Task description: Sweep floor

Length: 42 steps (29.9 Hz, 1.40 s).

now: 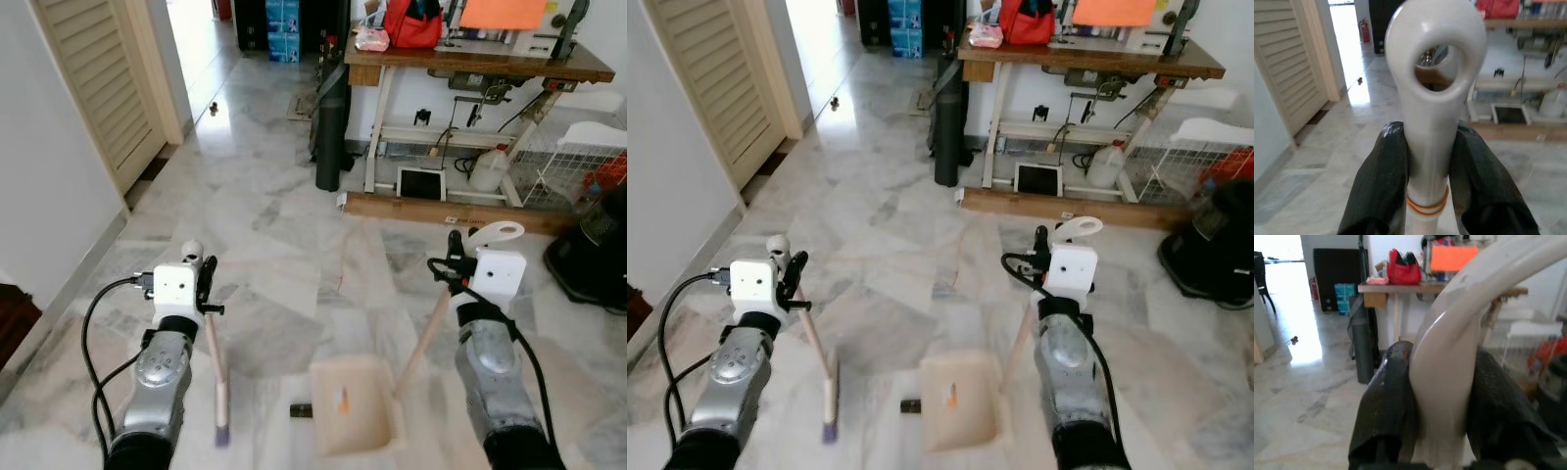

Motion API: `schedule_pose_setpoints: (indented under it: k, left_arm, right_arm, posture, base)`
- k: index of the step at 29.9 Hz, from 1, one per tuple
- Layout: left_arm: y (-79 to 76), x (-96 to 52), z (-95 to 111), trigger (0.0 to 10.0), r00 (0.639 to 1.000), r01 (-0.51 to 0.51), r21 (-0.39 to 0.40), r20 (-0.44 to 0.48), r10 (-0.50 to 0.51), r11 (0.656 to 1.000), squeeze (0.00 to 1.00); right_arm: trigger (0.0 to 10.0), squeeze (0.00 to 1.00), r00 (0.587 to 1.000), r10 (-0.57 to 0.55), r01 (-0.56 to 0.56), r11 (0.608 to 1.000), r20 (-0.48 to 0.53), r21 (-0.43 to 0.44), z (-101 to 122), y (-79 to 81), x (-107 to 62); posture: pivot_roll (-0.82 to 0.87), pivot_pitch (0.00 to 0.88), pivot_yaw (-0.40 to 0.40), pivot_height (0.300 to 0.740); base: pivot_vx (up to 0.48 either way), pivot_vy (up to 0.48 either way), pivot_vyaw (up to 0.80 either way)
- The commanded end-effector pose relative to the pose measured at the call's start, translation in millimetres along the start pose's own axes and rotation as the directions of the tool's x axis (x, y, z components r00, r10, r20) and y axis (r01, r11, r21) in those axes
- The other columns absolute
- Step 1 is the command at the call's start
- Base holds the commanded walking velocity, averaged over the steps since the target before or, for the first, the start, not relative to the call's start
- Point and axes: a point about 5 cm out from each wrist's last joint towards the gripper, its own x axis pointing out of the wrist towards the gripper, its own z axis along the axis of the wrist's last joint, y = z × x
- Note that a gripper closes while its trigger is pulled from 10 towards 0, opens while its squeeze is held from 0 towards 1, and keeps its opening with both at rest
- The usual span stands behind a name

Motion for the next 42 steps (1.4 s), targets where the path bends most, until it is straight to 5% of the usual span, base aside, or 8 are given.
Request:
schedule_pose_setpoints:
  k: [1,10,25,42]
  left_arm:
    - [6.9,3.6,10.5,10.0,0.999,-0.013,0.019,0.048,0.012,1.000,0.00]
    - [6.4,3.5,10.4,10.0,0.999,-0.009,0.016,0.048,0.008,1.000,0.00]
    - [5.4,2.8,11.2,10.0,0.999,0.023,0.006,0.044,-0.023,1.000,0.00]
    - [14.5,-7.1,-1.6,10.0,0.985,0.153,0.023,-0.080,-0.151,0.988,0.00]
  right_arm:
    - [10.0,0.00,0.998,0.019,-0.020,1.000,0.058,0.015,13.9,7.4,6.8]
    - [10.0,0.00,0.998,0.018,-0.019,1.000,0.068,0.009,14.0,7.4,5.6]
    - [10.0,0.00,0.999,0.012,-0.012,1.000,0.051,-0.002,8.4,4.3,2.9]
    - [10.0,0.00,0.999,-0.037,0.035,0.998,-0.039,-0.056,-17.7,-10.5,-5.7]
  posture:
    - [0.01,0.000,-0.028,0.740]
    - [0.01,0.000,-0.030,0.740]
    - [0.01,0.000,-0.024,0.740]
    - [0.03,0.000,0.006,0.740]
  base:
    - [0.480,0.000,-0.80]
    - [0.460,0.000,-0.44]
    - [0.000,0.000,0.00]
    - [0.000,0.000,0.00]
